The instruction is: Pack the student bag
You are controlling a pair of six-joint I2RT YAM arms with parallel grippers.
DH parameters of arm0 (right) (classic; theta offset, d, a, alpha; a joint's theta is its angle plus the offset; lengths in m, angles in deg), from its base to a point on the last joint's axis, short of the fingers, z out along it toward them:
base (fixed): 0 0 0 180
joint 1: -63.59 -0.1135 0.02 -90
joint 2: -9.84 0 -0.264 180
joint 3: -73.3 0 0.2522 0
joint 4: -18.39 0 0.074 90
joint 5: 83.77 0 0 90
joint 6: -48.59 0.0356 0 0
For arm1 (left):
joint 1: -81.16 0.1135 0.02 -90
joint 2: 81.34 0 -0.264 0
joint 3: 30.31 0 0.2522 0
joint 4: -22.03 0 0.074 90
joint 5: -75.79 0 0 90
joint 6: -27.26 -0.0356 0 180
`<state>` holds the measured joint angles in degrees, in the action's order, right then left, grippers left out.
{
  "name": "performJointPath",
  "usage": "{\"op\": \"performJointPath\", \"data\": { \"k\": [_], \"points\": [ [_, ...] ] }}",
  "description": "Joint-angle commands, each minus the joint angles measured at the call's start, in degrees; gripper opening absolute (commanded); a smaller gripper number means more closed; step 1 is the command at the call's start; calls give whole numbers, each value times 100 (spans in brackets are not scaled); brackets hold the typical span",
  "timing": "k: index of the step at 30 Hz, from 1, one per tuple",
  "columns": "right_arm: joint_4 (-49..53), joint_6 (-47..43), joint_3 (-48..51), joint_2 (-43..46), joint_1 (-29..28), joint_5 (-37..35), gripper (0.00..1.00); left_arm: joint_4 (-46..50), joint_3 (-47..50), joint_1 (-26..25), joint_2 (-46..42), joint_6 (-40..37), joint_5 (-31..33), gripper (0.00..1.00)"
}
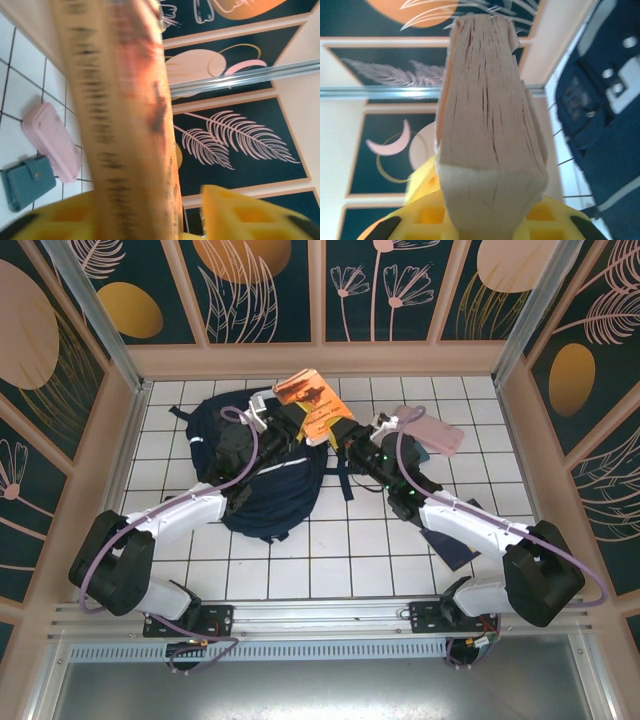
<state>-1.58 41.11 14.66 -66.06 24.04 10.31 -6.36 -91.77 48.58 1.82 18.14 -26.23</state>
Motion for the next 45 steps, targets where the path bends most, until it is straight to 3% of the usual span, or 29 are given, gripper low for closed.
{"op": "performJointPath", "data": {
  "k": [1,4,10,17,21,24,30,40,45],
  "points": [
    [913,-536,-214,377,-2,-691,8,1073,-257,-5,-277,-484,43,75],
    [1644,-1137,-283,614,52,-867,4,2024,-270,-3,-334,-1141,169,86],
    [3141,-2141,-458,840,134,-1213,0,4257,-743,0,-198,-3260,524,91],
    [3498,-2251,-139,1127,250,-1261,0,6194,-1365,-55,-47,-5554,732,93],
    [3697,-2217,-68,1285,299,-1440,0,7495,-1995,-210,125,-6478,1597,93],
    [3758,-2165,-25,1315,359,-1456,0,8104,-2304,-305,289,-6931,1899,92],
    [3789,-2016,113,1308,447,-1298,0,8809,-2715,-664,703,-7590,1879,87],
    [3951,-1975,208,1424,589,-1172,0,8631,-2578,-771,1347,-8160,2904,79],
    [3965,-1938,208,1403,589,-1162,0,8560,-2362,-774,1455,-8370,3052,73]
  ]
}}
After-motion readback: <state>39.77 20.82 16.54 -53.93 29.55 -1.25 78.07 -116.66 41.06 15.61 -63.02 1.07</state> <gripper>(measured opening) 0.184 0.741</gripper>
